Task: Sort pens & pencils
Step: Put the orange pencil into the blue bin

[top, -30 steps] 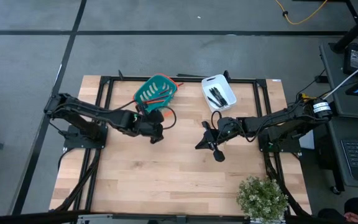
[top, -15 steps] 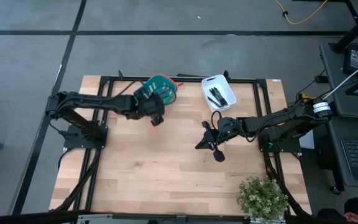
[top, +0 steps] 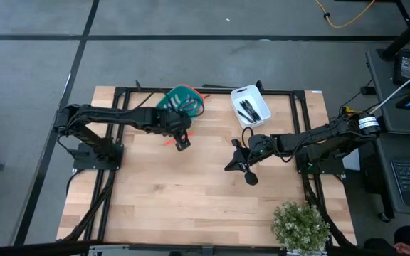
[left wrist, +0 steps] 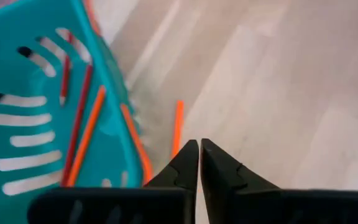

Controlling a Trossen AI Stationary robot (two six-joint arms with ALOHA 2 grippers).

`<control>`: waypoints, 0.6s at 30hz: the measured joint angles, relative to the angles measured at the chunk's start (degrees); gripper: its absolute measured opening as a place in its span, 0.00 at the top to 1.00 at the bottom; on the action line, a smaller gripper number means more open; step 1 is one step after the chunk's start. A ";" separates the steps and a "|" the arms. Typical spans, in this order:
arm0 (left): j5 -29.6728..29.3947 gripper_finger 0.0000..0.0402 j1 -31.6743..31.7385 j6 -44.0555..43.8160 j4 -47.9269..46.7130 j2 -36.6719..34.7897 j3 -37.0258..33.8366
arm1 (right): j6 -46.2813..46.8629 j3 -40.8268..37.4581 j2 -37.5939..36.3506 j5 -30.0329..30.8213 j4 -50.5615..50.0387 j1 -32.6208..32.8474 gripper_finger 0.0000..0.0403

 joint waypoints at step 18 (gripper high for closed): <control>0.46 0.77 -5.06 0.28 1.71 11.36 -0.04 | 0.26 0.02 0.00 -0.25 0.63 0.72 0.95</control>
